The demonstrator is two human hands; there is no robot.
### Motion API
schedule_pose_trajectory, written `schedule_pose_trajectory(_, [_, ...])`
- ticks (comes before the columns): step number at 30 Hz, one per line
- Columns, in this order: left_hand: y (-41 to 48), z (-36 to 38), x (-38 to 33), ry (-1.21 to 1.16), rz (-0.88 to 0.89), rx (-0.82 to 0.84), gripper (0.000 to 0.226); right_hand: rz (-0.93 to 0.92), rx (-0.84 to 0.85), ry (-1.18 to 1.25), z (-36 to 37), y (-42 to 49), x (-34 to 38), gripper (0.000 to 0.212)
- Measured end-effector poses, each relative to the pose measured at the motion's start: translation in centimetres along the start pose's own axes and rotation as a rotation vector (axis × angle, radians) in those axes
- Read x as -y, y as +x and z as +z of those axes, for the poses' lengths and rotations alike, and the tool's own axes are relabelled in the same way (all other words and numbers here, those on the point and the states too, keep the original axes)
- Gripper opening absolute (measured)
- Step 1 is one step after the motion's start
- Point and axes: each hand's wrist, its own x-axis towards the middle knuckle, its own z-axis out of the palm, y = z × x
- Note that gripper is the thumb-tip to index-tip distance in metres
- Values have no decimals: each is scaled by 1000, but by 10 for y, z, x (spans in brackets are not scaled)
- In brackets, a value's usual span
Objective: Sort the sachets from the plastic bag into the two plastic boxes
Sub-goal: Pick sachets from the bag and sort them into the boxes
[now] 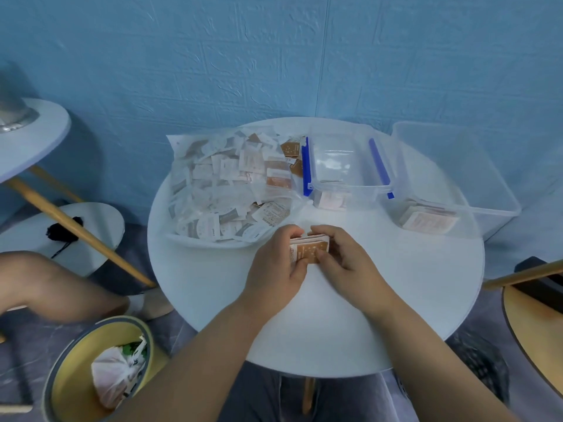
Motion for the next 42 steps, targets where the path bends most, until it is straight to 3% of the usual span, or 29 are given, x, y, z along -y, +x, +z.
schedule_pose_trajectory(4, [-5,-4,1,12,-85,-33,47,-36,-37,-95,-3,-3,0,41])
schedule_pose_trajectory(10, [-4,1,3,187,11,-16,31,-107,61,-260,2,-4,0,42])
schedule_pose_trajectory(19, [1,4,-13,118,26,24,25,-156,74,-355,-28,0,15,21])
schedule_pose_trajectory(27, [56,37,-76,18,227,29,38,-74,12,-414,-126,2,44,24])
schedule_pose_trajectory(31, [91,60,-89,55,378,-154,37,2,-151,-352,-185,16,48,31])
schedule_pose_trajectory(35, [109,87,-84,156,435,-84,37,109,-285,-403,-221,41,23,21])
schedule_pose_trajectory(42, [108,112,-79,159,445,-119,37,292,-102,-552,-223,81,-7,17])
